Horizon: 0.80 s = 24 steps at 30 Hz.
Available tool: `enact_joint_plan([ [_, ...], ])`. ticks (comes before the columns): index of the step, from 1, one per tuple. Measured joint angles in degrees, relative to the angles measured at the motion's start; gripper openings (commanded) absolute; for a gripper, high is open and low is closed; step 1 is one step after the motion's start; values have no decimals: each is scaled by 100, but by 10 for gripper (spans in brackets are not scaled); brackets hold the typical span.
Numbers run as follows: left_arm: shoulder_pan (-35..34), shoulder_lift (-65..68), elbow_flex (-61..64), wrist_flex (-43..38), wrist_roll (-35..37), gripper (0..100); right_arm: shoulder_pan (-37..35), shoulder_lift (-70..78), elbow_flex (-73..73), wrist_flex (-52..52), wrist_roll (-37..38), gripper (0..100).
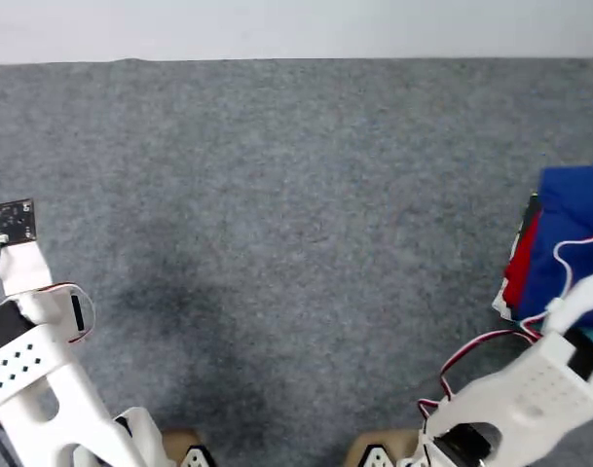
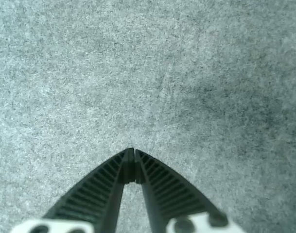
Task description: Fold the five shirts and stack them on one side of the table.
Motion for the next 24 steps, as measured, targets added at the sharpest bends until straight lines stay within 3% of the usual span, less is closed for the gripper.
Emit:
enact_joint_plan([
  [4, 0, 0, 0, 0, 0, 6, 132, 9, 0, 0, 62, 308],
  [12, 0, 0, 0, 0, 0, 6, 202, 0, -484, -18, 62, 309],
  [15, 0, 0, 0, 0, 0, 6, 132, -62, -510, 18, 62, 217],
  [19, 0, 0, 0, 0, 0, 6, -202, -149, -510, 448, 62, 0],
  [22, 0, 0, 0, 0, 0, 6, -440, -158, -466, 457, 70, 58],
  [24, 0, 0, 0, 0, 0, 6, -510, -158, -255, 457, 62, 38],
])
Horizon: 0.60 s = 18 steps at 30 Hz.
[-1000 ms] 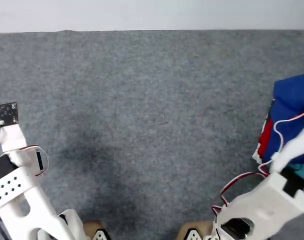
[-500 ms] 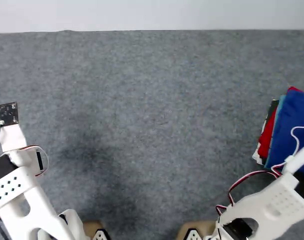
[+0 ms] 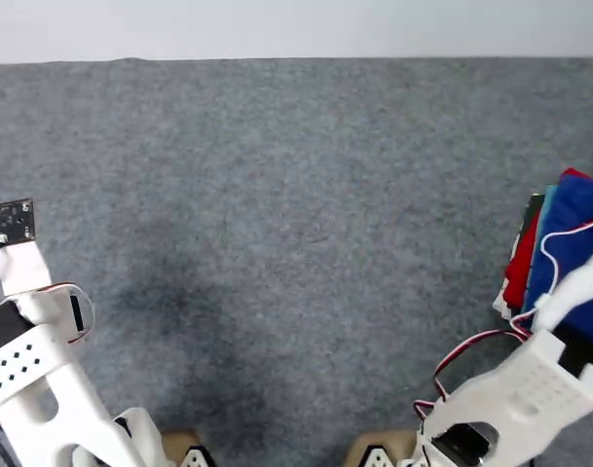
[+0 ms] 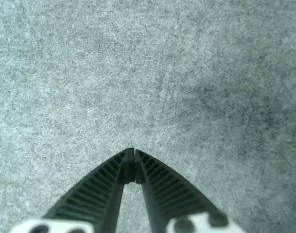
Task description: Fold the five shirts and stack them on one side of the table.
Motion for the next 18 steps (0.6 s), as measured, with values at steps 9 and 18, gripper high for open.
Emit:
enact_joint_plan([
  [9, 0, 0, 0, 0, 0, 6, -791, 668, 870, -149, -79, 9],
  [18, 0, 0, 0, 0, 0, 6, -932, 809, -158, -53, -246, 9],
])
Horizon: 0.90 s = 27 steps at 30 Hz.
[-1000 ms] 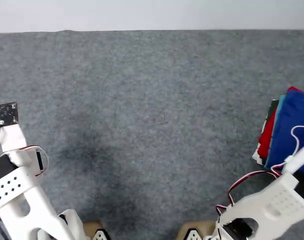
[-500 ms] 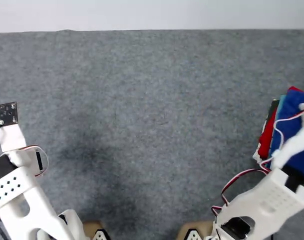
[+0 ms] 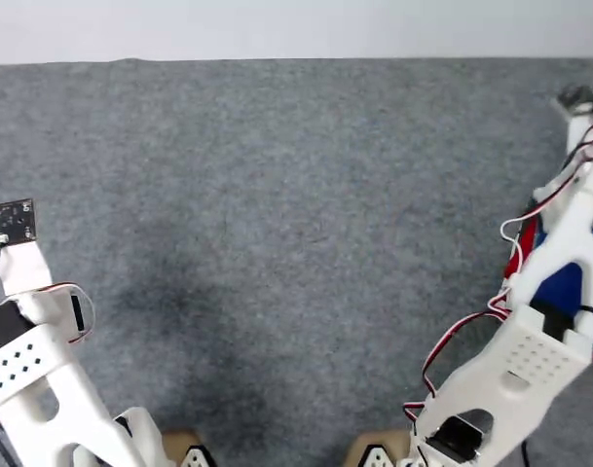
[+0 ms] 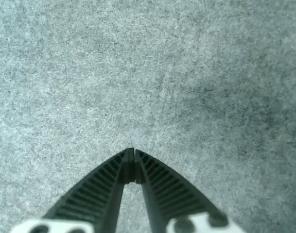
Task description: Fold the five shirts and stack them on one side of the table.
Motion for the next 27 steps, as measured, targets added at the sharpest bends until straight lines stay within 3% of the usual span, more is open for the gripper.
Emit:
enact_joint_plan([
  [7, 0, 0, 0, 0, 0, 6, 62, 105, -624, -431, 9, 9],
  [16, 0, 0, 0, 0, 0, 6, -18, 1749, -791, -1459, -18, 9],
  [27, 0, 0, 0, 0, 0, 6, -44, 1793, -3437, 0, -26, 9],
])
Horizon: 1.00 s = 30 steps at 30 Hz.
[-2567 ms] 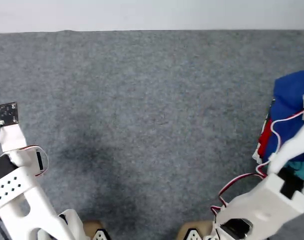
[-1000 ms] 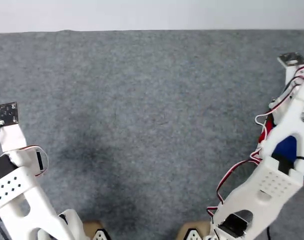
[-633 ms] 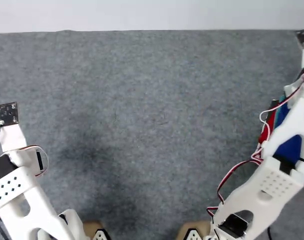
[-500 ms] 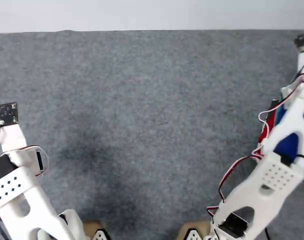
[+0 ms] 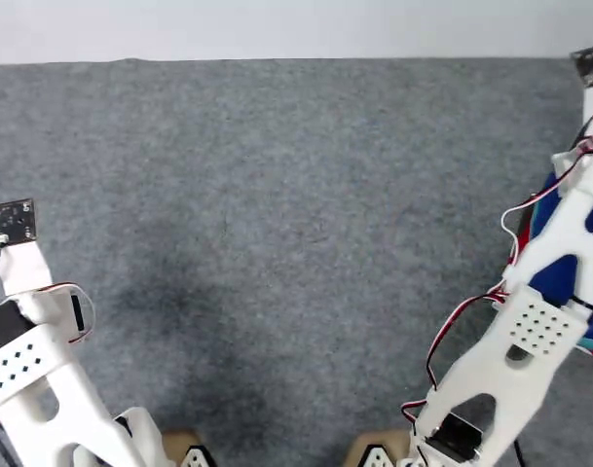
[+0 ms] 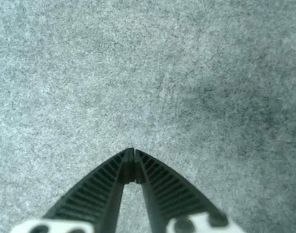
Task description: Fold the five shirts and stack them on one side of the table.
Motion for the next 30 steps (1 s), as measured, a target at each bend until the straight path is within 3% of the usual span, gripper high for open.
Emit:
enact_joint_plan([
  [10, 0, 0, 0, 0, 0, 6, 457, -167, -281, 62, 0, 9],
  [18, 0, 0, 0, 167, 0, 6, 396, -2163, 2198, 62, -44, 9],
  [24, 105, -26, -18, 273, 396, 6, -202, -4053, 4941, 62, -1222, 9],
  [30, 1178, -35, -290, 826, 932, 6, -1116, -5415, 6875, 62, -2796, 9],
])
